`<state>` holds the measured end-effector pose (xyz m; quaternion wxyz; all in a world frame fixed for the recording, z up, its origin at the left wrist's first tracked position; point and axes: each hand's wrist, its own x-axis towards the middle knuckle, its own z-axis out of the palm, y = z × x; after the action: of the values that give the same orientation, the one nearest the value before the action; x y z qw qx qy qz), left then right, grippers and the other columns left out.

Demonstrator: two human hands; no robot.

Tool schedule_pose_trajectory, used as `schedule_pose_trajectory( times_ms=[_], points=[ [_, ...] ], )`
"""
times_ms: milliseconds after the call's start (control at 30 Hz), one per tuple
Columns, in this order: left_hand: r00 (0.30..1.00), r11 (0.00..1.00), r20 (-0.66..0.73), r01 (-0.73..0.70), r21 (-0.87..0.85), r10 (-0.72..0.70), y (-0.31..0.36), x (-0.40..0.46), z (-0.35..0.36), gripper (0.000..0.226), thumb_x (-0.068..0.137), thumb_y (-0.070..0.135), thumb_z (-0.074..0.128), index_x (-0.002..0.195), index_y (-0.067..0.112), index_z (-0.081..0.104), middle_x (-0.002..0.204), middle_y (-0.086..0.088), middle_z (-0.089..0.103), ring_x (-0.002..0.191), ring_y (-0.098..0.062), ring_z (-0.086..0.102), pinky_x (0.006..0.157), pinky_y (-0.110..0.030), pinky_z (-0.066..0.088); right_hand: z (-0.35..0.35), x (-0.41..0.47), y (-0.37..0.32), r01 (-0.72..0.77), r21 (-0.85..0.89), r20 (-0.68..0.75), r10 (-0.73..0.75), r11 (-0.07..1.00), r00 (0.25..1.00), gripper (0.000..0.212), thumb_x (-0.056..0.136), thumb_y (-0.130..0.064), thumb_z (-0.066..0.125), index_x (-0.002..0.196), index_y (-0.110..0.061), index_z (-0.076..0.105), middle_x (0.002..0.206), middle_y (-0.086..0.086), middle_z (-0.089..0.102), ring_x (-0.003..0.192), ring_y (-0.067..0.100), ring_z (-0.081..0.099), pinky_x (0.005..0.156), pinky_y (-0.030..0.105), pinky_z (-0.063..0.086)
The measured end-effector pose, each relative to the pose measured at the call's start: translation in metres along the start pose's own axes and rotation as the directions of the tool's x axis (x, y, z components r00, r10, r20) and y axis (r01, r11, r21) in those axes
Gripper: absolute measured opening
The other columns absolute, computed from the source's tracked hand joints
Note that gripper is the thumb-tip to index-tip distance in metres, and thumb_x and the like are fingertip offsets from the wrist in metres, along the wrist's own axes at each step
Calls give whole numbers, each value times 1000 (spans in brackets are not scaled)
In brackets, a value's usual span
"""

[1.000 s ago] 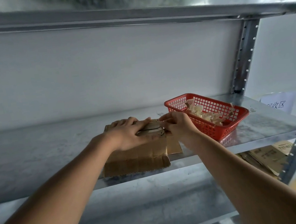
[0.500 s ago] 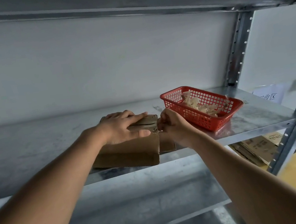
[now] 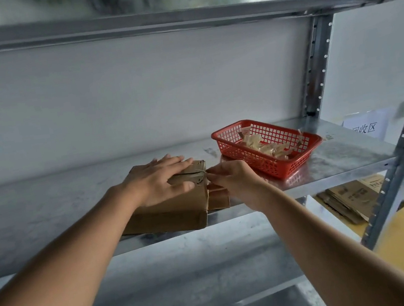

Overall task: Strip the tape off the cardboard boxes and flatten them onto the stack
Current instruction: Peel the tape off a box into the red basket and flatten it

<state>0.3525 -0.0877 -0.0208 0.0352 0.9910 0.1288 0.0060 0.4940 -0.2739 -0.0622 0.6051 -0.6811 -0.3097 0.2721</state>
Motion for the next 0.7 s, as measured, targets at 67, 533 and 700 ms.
schedule_pose_trajectory(
  times_ms=[67, 533, 700],
  points=[
    [1000, 1000, 8, 12, -2, -12, 1, -2, 0, 103, 64, 105, 4, 157, 62, 6, 168, 30, 6, 158, -5, 4, 126, -43, 16, 1, -1, 2, 46, -71, -49, -49, 996, 998, 13, 94, -14, 76, 103, -6, 79, 89, 9, 80, 87, 27, 78, 88, 44, 63],
    [993, 993, -7, 116, -15, -116, 10, 2, -2, 89, 72, 99, 21, 153, 64, 12, 153, 33, 33, 145, -8, 34, 112, -49, 37, 7, 3, -37, 164, -349, -77, -202, 923, 976, 22, 92, -25, 55, 93, -6, 65, 94, 13, 72, 79, 26, 76, 69, 49, 65],
    [980, 983, 84, 181, 27, -182, 19, 2, -7, 89, 83, 94, 21, 160, 55, -1, 162, 15, 26, 151, -21, 25, 115, -46, 28, 10, 2, -49, 303, -647, 1, -397, 699, 918, 8, 94, -21, 57, 92, -15, 62, 97, 3, 67, 86, 18, 63, 63, 28, 46]
  ],
)
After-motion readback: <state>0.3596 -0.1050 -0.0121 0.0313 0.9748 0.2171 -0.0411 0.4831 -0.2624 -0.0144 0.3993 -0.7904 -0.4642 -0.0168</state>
